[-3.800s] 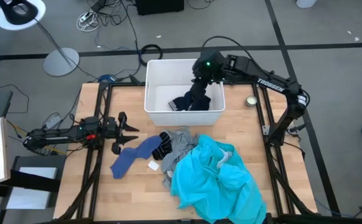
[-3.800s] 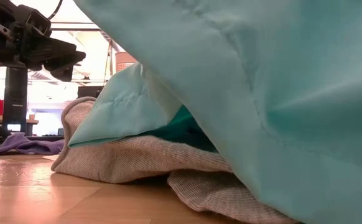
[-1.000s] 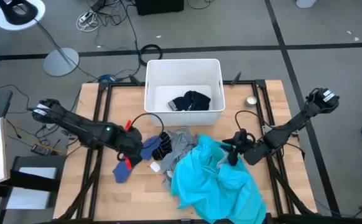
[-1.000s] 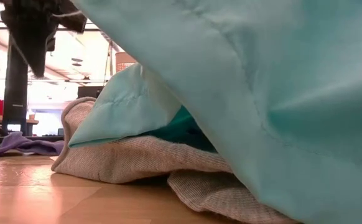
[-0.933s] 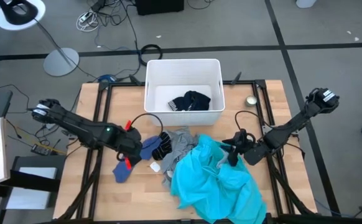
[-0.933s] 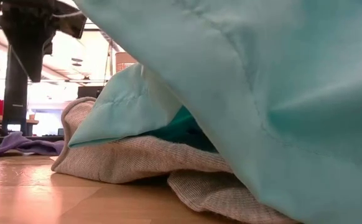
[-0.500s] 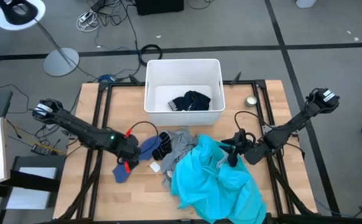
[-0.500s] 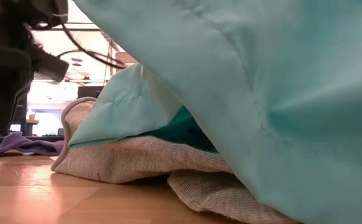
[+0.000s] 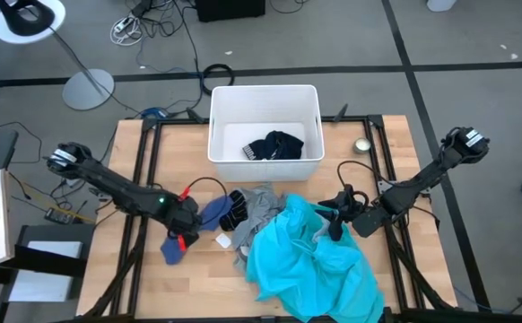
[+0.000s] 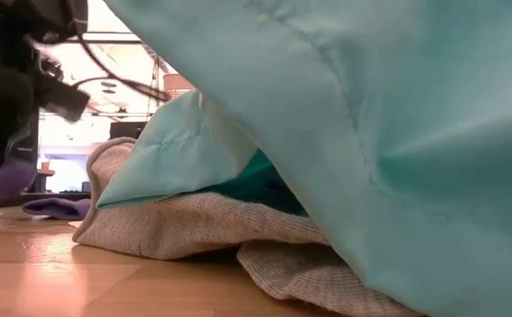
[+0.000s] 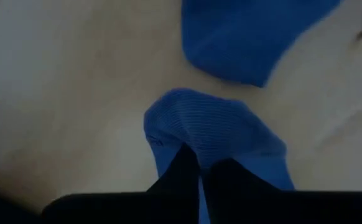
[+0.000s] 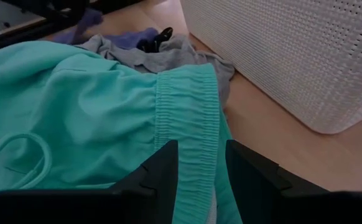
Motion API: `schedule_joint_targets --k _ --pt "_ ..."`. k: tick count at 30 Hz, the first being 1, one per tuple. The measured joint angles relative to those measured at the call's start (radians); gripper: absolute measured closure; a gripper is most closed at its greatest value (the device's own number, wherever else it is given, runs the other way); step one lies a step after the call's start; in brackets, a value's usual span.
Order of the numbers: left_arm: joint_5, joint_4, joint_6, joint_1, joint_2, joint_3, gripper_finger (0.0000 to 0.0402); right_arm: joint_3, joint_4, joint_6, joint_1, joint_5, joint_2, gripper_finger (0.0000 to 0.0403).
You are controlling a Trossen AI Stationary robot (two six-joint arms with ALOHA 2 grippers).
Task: Sort clothes
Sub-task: Put the bottom blue sock into the white bin
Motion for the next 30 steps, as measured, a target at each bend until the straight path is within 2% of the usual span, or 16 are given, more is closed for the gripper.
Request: schedule_joint_targets --k 3,9,17,21,26,30 --pt "-0.018 -0.100 0.020 0.000 0.000 0.122 0.0398 0.000 0.000 -0.014 0.000 0.002 0.000 0.0268" --pt "-0.174 -0.201 0.168 0.038 0.000 0.412 0.0400 0.000 0.001 -0.086 -0.029 -0.024 0.000 0.0270" --pt "-0.340 -0.191 0.455 0.231 0.015 0.780 0.0401 0.000 0.005 -0.172 -0.075 -0.053 0.000 0.0278" --pt "-0.403 -0.093 0.679 0.389 0.049 0.908 0.0401 0.000 0.020 -0.184 -0.079 -0.056 0.000 0.0277" --pt "-0.350 0.153 0.919 0.603 0.107 0.970 0.0391 0.000 0.023 -0.183 -0.079 -0.057 0.000 0.0279" --pt "-0.341 0.299 0.953 0.700 0.145 0.971 0.0372 0.000 0.028 -0.183 -0.079 -0.065 0.000 0.0279"
